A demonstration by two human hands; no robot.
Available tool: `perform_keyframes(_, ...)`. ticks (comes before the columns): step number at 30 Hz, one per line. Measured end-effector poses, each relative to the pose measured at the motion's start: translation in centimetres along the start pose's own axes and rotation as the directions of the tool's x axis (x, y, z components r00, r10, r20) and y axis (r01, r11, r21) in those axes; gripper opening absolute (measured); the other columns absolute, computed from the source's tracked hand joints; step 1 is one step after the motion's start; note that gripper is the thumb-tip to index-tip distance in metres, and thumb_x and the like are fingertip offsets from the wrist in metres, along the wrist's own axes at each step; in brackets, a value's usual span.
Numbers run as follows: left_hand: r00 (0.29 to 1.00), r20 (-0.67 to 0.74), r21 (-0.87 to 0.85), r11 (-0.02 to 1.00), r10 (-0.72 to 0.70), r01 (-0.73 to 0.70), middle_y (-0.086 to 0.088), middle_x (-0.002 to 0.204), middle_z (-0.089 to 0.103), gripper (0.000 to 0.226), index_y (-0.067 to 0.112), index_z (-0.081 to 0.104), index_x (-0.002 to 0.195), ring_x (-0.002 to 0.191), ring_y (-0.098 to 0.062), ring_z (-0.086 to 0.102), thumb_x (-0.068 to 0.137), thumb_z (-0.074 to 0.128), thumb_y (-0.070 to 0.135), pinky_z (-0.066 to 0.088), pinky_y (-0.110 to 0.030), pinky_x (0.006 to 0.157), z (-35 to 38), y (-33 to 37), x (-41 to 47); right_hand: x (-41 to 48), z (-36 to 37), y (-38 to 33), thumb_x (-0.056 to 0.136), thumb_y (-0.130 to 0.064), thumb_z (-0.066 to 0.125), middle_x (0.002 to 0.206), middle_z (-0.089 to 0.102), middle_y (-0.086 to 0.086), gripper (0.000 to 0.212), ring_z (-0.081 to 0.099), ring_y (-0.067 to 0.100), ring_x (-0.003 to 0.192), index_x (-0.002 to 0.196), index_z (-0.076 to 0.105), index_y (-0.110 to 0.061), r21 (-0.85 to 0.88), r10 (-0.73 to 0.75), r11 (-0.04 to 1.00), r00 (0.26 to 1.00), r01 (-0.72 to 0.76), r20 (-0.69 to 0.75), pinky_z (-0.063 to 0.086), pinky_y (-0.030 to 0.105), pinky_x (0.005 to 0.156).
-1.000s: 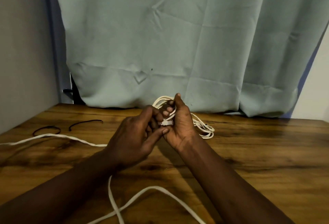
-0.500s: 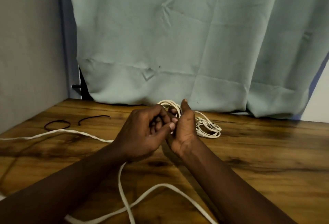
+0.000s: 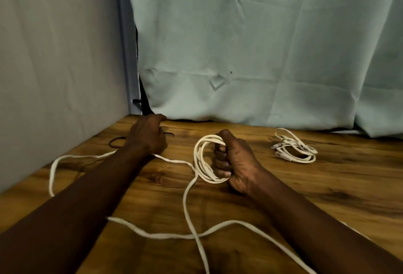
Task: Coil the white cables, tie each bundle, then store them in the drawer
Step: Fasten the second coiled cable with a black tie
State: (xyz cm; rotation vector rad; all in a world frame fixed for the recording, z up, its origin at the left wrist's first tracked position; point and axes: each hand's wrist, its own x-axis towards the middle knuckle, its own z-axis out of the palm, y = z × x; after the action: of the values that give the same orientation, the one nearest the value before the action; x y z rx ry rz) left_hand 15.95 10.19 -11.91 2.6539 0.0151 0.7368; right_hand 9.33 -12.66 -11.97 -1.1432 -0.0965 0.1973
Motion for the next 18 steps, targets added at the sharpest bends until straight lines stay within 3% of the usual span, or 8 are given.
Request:
perform_keyframes(5,0.995,0.082,0.117,0.992,-0.058,0.049,-0.010,0.121,0.071,0.024,0.024,0.074,0.111,0.117,-0.034,0.062,0.091,0.065,0.032,0.053,-0.042,0.094,0.4,-1.0,0.1,0.3,-0.3,0.0,0.094,-0.025,0.053,0.046,0.022,-0.001,0.046,0.016,0.010,0.031,0.050,0.042,-0.018,-0.003,0.000,1.000,1.000,0.001,0.018,0.017,0.011,0.038)
perform_keyframes(9,0.995,0.057,0.060,0.995,-0.078,0.074,-0.006,0.109,0.075,0.009,0.023,0.079,0.094,0.109,-0.028,0.065,0.086,0.077,0.022,0.054,-0.035,0.089,0.4,-0.8,0.6,0.2,-0.3,0.1,0.095,-0.025,0.053,0.045,0.022,-0.001,0.046,0.017,0.011,0.031,0.050,0.043,-0.017,0.008,-0.014,1.000,1.000,0.014,0.013,0.017,0.012,0.038)
perform_keyframes(14,0.987,0.140,0.116,0.991,-0.081,0.065,-0.008,0.111,0.073,0.017,0.023,0.078,0.097,0.103,-0.029,0.066,0.082,0.072,0.018,0.056,-0.037,0.088,0.7,-0.3,0.8,0.2,-0.1,0.3,0.095,-0.025,0.052,0.051,0.023,0.001,0.044,0.016,0.011,0.033,0.053,0.043,-0.018,0.010,-0.068,0.998,0.996,0.069,-0.063,0.017,0.013,0.038)
perform_keyframes(18,0.998,0.042,0.025,0.999,0.041,-0.042,-0.007,0.106,0.074,0.015,0.019,0.077,0.098,0.100,-0.026,0.066,0.089,0.067,0.014,0.049,-0.030,0.078,0.3,1.1,0.4,0.3,-0.4,0.3,0.094,-0.025,0.051,0.048,0.024,-0.001,0.042,0.016,0.011,0.033,0.054,0.044,-0.018,0.000,-0.078,0.997,0.992,0.079,-0.098,0.018,0.014,0.038)
